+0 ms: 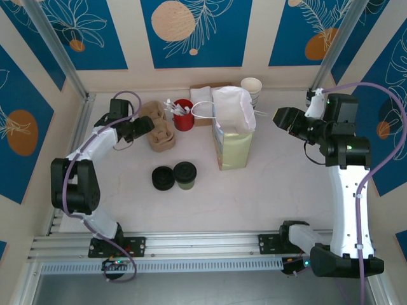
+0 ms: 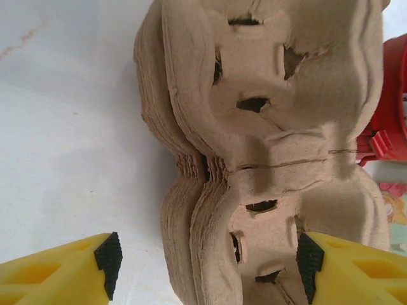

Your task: Pack the takeout coffee

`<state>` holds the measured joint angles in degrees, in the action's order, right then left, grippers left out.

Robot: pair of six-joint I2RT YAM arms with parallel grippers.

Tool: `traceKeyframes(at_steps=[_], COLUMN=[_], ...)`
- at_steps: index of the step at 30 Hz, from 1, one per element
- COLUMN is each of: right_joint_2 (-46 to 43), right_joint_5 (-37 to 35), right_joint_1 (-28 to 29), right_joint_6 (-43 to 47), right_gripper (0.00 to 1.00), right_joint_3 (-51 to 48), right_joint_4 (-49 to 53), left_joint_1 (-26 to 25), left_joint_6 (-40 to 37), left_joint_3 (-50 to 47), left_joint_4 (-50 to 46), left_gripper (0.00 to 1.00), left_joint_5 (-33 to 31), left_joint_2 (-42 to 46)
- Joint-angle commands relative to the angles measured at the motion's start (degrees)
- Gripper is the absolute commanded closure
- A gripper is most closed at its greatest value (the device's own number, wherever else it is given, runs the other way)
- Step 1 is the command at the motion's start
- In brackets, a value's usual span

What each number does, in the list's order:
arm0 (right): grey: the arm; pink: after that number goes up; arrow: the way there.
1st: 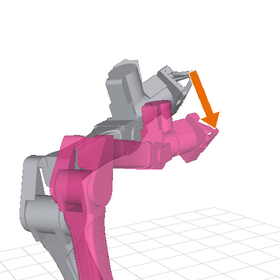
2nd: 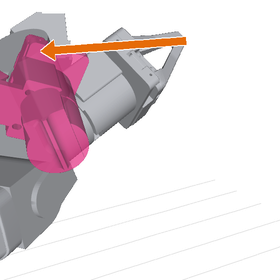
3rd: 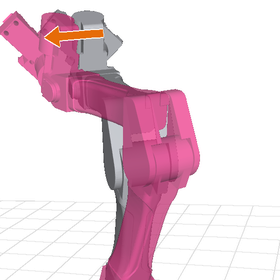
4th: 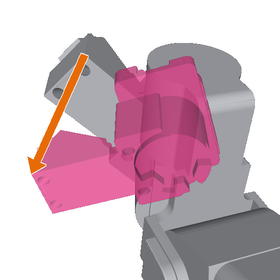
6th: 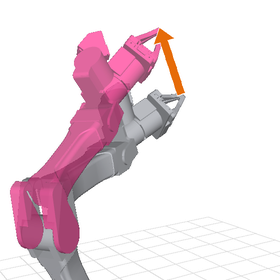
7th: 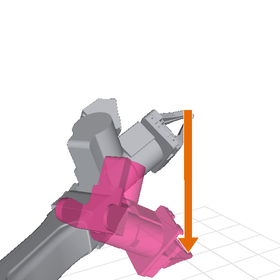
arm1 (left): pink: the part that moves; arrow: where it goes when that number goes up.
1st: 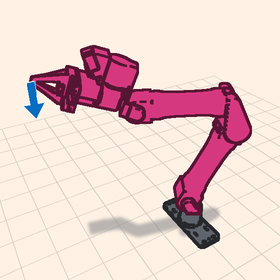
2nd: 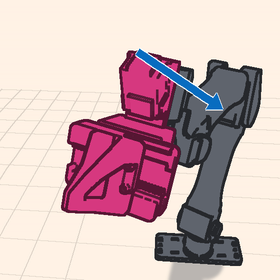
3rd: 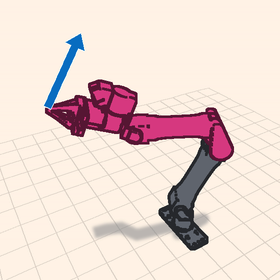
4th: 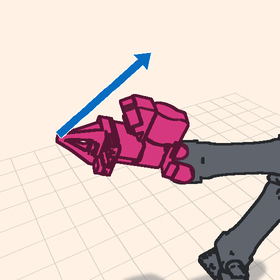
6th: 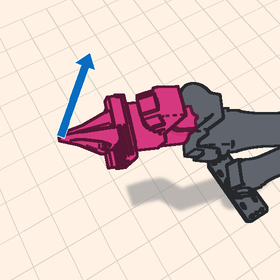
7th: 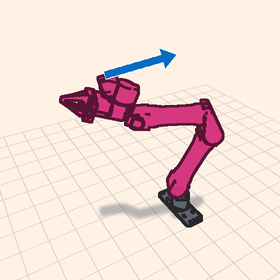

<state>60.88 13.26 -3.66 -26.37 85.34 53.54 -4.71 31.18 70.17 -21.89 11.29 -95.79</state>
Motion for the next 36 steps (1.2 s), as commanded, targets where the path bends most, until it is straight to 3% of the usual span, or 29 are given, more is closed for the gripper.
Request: traceKeyframes(at_steps=[1,11,22,36], right_joint_2=[-0.7,-0.76,-0.63,-0.14], right_joint_5=[2.27,3.43,3.54,4.04], right_joint_1=[-0.8,-1.69,-1.92,-2.48], right_joint_6=[1.02,0.44,0.4,0.4], right_gripper=[0.46,0.46,0.47,0.47], right_joint_3=[-0.93,-1.66,-1.71,-2.02], right_joint_4=[1.48,0.96,0.79,0.46], left_joint_1=[0.72,0.63,0.58,0.49], left_joint_6=[0.05,0.38,0.64,1.59], left_joint_3=[0.99,-0.03,-0.08,-0.28], left_joint_4=[1.63,2.99,3.44,4.13], left_gripper=[0.27,0.4,0.41,0.59], left_joint_5=[4.07,7.49,9.03,10.24], left_joint_2=[-0.73,-1.73,-2.56,-1.83])
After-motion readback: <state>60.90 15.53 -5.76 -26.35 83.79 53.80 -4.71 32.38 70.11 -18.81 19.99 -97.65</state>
